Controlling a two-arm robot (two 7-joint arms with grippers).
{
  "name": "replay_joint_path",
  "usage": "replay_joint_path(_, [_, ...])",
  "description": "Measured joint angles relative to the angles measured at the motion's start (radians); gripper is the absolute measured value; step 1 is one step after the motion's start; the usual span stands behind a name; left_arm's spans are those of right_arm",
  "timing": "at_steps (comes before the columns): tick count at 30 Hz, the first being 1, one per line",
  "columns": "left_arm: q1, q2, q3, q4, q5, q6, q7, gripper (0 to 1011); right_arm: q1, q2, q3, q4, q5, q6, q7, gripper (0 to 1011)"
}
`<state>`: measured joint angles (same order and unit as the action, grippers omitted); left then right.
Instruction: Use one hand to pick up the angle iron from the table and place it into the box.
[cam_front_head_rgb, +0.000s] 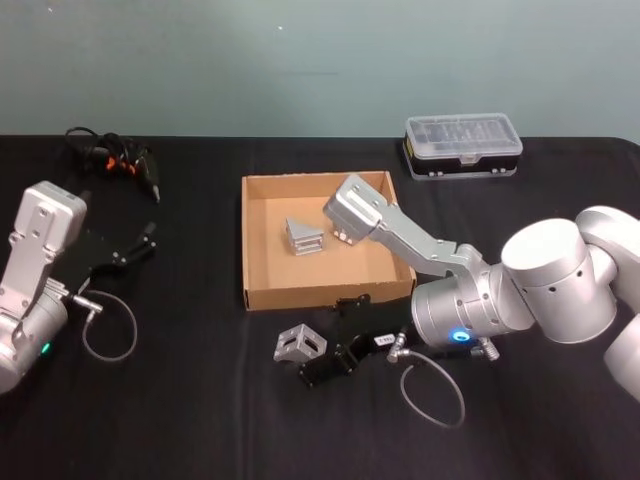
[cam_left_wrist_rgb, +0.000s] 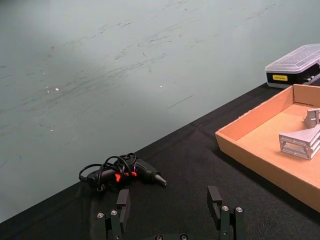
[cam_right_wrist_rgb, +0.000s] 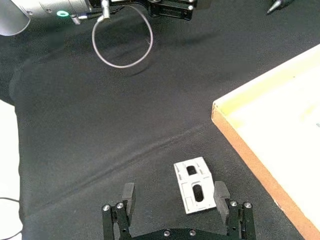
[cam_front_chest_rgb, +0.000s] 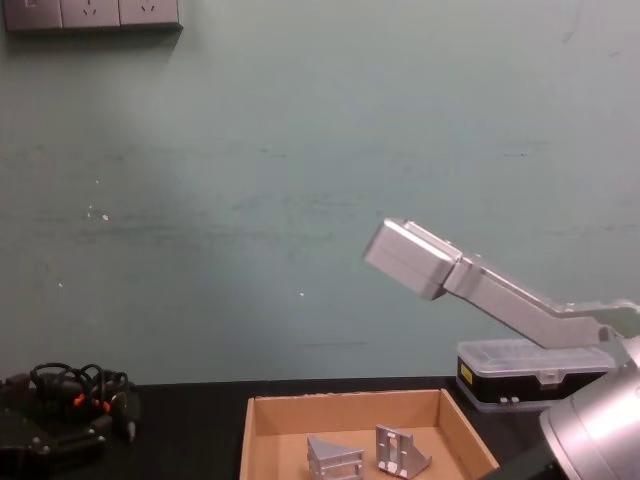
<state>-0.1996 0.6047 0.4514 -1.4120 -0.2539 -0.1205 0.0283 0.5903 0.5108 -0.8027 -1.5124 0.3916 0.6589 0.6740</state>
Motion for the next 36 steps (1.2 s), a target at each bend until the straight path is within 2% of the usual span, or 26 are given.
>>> replay_joint_path(18, [0.000, 0.000, 0.000, 0.000, 0.000, 0.000, 0.000, 1011, 0.032, -0.029, -0.034, 0.081, 0.003, -0.028, -0.001, 1002])
replay_joint_path(36, [0.000, 0.000, 0.000, 0.000, 0.000, 0.000, 0.000, 1011, 0.046, -0.054, -0.047, 0.136, -0.003, -0.068, 0.009, 1002])
